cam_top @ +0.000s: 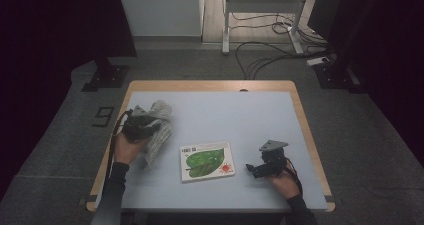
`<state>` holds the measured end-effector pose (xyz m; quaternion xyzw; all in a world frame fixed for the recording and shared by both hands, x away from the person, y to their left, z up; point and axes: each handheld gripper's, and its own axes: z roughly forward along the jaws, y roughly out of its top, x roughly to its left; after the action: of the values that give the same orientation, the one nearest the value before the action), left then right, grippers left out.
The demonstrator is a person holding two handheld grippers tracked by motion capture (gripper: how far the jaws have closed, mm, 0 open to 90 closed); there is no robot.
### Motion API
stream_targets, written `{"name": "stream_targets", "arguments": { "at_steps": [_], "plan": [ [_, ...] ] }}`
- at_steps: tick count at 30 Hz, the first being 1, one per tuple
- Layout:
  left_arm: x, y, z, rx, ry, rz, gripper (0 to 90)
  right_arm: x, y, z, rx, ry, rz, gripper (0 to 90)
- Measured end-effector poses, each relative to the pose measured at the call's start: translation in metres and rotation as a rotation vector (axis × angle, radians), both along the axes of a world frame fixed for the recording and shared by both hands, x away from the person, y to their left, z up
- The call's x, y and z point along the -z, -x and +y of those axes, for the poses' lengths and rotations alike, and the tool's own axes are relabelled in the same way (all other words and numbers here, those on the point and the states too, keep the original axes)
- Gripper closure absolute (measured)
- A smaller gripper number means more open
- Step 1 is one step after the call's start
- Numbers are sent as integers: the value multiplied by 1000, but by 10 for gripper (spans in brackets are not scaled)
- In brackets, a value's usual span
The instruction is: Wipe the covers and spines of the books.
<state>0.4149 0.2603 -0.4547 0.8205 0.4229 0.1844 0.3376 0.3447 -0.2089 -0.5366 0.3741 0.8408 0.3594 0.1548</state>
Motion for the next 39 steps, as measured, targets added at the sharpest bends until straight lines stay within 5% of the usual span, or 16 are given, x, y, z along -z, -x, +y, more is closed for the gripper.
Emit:
{"name": "stream_targets", "arguments": {
  "at_steps": [16,28,39],
  "plan": [
    [48,-11,4,-35,25,66,637,0,0,0,0,0,0,0],
    [28,-3,11,-67,65,44,223,0,0,0,0,0,0,0],
    [3,19,12,42,123,2,99,0,0,0,0,0,0,0]
  ]
}}
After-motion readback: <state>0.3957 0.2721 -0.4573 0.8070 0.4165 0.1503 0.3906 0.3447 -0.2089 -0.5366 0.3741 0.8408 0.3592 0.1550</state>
